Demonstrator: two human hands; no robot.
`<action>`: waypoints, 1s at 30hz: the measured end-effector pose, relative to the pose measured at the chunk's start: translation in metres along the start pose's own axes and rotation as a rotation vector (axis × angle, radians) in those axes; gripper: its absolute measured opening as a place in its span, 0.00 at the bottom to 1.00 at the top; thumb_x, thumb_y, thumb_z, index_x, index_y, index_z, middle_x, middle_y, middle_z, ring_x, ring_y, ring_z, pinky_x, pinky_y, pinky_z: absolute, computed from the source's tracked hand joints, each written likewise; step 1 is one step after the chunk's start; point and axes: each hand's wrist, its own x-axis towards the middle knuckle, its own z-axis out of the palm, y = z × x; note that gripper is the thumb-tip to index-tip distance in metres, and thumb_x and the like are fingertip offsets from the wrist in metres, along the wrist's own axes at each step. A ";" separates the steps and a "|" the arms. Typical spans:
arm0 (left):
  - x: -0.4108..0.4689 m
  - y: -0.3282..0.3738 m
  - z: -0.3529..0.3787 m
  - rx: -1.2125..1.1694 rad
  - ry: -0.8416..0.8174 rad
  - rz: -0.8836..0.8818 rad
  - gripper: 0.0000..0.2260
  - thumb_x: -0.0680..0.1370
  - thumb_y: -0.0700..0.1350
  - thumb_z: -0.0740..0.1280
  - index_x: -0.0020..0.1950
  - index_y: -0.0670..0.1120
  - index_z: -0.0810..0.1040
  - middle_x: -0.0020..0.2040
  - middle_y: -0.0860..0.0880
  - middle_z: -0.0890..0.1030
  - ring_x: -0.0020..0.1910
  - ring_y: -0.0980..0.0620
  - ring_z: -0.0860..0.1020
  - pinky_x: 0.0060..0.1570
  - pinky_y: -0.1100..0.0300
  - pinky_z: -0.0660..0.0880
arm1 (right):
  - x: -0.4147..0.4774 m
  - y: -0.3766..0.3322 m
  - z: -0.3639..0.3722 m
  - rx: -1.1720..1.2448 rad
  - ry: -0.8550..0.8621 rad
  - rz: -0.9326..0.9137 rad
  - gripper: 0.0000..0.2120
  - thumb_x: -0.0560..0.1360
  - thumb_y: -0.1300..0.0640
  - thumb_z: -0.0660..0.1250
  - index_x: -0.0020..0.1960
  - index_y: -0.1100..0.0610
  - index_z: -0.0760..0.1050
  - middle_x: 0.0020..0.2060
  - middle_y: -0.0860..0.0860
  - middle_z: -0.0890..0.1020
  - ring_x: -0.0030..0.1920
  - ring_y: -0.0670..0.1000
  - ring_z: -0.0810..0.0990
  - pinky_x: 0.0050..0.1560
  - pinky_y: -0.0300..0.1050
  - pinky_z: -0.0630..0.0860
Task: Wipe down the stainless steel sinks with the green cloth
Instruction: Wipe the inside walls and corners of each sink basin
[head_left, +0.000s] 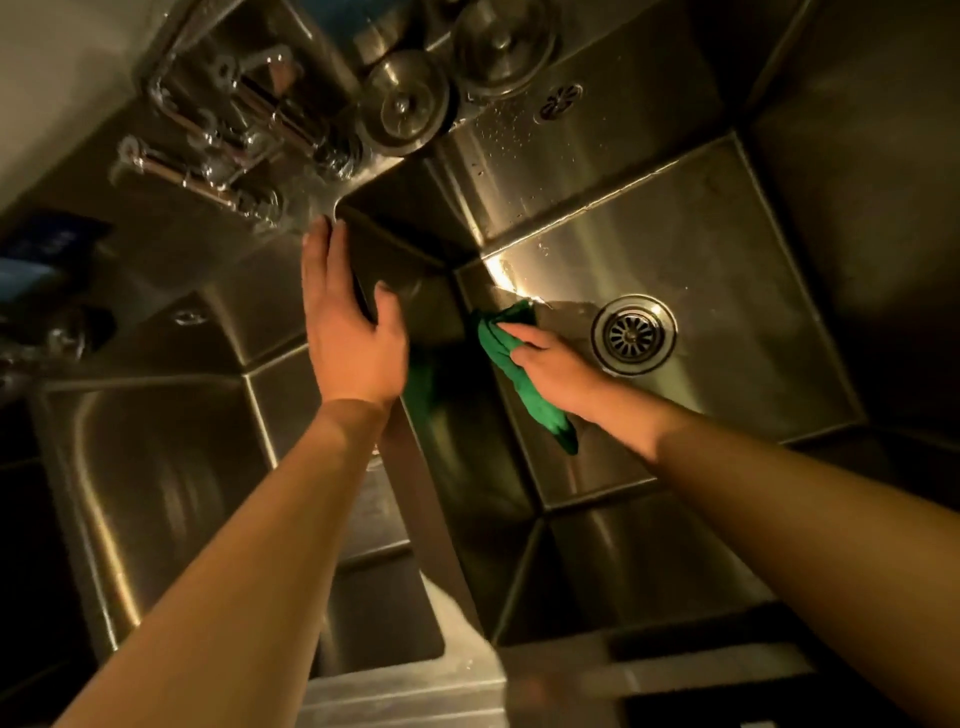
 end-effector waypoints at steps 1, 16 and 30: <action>0.001 -0.002 0.000 -0.002 0.006 -0.004 0.30 0.82 0.48 0.61 0.84 0.49 0.59 0.85 0.52 0.56 0.84 0.55 0.52 0.82 0.56 0.50 | -0.008 0.000 -0.001 -0.005 0.006 -0.009 0.22 0.84 0.65 0.55 0.77 0.54 0.67 0.67 0.61 0.77 0.48 0.53 0.76 0.37 0.35 0.71; -0.147 0.035 -0.022 0.156 -0.468 0.385 0.26 0.83 0.51 0.59 0.81 0.46 0.65 0.79 0.45 0.69 0.82 0.46 0.59 0.82 0.43 0.54 | -0.125 0.030 -0.035 -0.424 -0.296 -0.053 0.17 0.83 0.63 0.60 0.70 0.55 0.76 0.57 0.54 0.83 0.50 0.41 0.78 0.52 0.35 0.72; -0.265 -0.016 -0.012 0.302 -0.588 0.378 0.25 0.85 0.59 0.53 0.71 0.47 0.80 0.74 0.46 0.77 0.82 0.46 0.60 0.81 0.40 0.55 | -0.163 0.059 -0.020 -1.042 -0.691 -0.100 0.24 0.84 0.44 0.51 0.80 0.38 0.53 0.80 0.43 0.58 0.79 0.51 0.59 0.77 0.54 0.61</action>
